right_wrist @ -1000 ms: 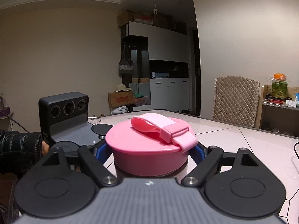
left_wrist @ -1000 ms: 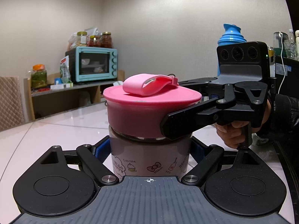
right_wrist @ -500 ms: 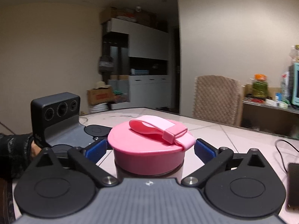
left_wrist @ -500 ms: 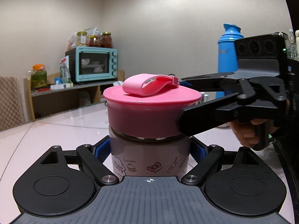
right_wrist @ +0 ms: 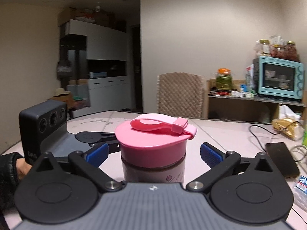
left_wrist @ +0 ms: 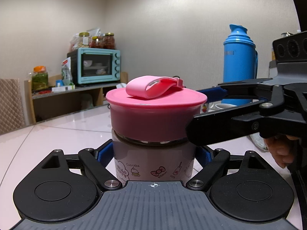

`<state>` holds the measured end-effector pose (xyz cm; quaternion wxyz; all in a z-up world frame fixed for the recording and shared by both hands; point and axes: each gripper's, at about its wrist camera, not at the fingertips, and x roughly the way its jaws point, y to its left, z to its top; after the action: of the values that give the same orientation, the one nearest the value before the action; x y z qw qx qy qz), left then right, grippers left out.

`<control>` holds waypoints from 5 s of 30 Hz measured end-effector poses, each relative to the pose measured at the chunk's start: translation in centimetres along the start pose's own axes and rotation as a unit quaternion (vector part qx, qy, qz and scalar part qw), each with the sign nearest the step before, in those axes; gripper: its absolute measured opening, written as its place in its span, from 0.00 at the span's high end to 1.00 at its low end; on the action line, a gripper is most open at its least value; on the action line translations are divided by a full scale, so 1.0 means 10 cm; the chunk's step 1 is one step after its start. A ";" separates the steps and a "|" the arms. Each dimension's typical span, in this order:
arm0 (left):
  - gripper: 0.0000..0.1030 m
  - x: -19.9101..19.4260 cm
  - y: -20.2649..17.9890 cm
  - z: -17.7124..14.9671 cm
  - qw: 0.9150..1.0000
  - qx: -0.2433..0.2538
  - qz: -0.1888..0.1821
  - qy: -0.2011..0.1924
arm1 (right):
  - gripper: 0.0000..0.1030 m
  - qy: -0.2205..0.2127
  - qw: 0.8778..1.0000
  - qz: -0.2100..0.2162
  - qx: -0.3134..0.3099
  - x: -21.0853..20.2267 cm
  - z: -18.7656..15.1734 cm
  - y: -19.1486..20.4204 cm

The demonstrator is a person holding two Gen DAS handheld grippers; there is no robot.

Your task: Unscrew bottle cap and pour

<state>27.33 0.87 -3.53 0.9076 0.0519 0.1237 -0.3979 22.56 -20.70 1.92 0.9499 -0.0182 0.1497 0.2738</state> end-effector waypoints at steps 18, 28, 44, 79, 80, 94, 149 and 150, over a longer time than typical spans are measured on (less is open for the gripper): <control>0.13 0.00 0.00 0.00 1.000 0.000 0.000 0.000 | 0.00 -0.005 0.999 -0.050 0.018 0.22 -0.04 0.14; 0.13 0.00 0.00 0.00 1.000 0.000 0.000 0.000 | 0.01 -0.010 0.997 -0.071 0.023 0.27 -0.02 0.18; 0.13 0.00 -0.01 0.00 1.000 0.000 0.000 0.000 | 0.17 -0.008 0.998 -0.061 0.010 0.27 -0.03 0.20; 0.13 0.01 -0.01 0.00 1.000 0.000 0.000 0.000 | 0.17 -0.018 0.980 0.181 -0.078 0.25 0.01 -0.39; 0.13 0.01 -0.01 0.00 1.000 0.000 0.000 0.000 | 0.17 -0.018 0.980 0.182 -0.078 0.25 0.02 -0.40; 0.13 0.01 -0.02 0.00 1.000 0.000 0.000 0.000 | 0.06 -0.005 0.990 0.130 -0.061 0.14 0.07 -0.32; 0.13 0.01 -0.02 0.00 1.000 0.000 0.000 0.000 | 0.17 -0.006 0.994 -0.112 -0.002 0.29 -0.05 0.40; 0.13 0.01 -0.02 0.00 1.000 0.000 0.000 0.000 | 0.17 -0.007 0.994 -0.110 -0.005 0.28 -0.05 0.40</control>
<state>27.28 0.69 -3.60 0.9075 0.0520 0.1231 -0.3983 22.59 -15.87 0.81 0.9750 -0.0379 0.1391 0.1690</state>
